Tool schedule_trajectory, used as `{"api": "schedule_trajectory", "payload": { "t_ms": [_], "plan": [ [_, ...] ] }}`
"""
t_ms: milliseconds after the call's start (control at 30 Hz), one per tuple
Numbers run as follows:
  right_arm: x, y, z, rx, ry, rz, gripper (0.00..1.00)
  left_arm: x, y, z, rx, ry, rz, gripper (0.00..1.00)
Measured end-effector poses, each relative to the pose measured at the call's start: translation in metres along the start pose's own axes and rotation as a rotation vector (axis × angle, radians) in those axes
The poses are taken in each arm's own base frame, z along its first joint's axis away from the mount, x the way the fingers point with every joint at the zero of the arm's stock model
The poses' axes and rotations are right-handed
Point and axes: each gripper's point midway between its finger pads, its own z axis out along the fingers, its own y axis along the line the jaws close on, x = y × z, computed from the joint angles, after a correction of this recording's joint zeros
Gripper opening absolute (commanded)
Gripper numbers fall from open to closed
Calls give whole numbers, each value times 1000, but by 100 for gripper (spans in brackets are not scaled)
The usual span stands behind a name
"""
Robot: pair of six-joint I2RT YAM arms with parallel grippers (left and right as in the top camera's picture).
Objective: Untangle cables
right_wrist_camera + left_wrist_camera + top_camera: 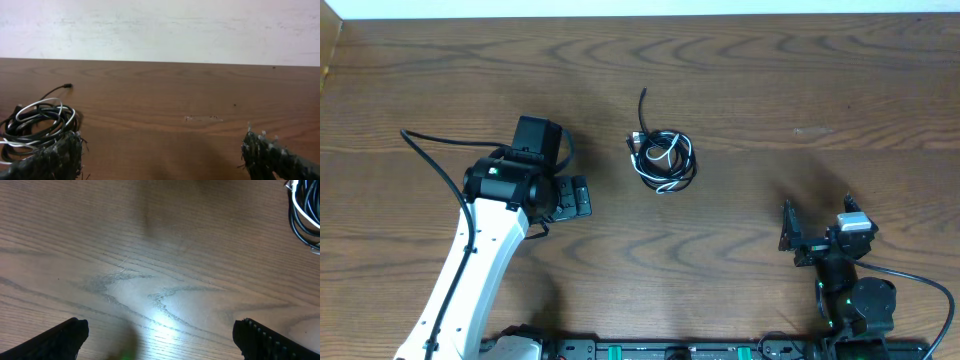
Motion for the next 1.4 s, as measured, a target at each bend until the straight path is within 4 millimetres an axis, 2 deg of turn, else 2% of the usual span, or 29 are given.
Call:
{"api": "schedule_trajectory", "payload": {
  "t_ms": [1000,1167,1400],
  "plan": [
    [0,0,0,0,0,0,99,0,0,0,0,-1,0,98],
    [0,0,0,0,0,0,99,-13,-5,0,22,-55,-4,98],
    [0,0,0,0,0,0,99,-22,-9,-1,38,-91,-6,98]
  ]
}}
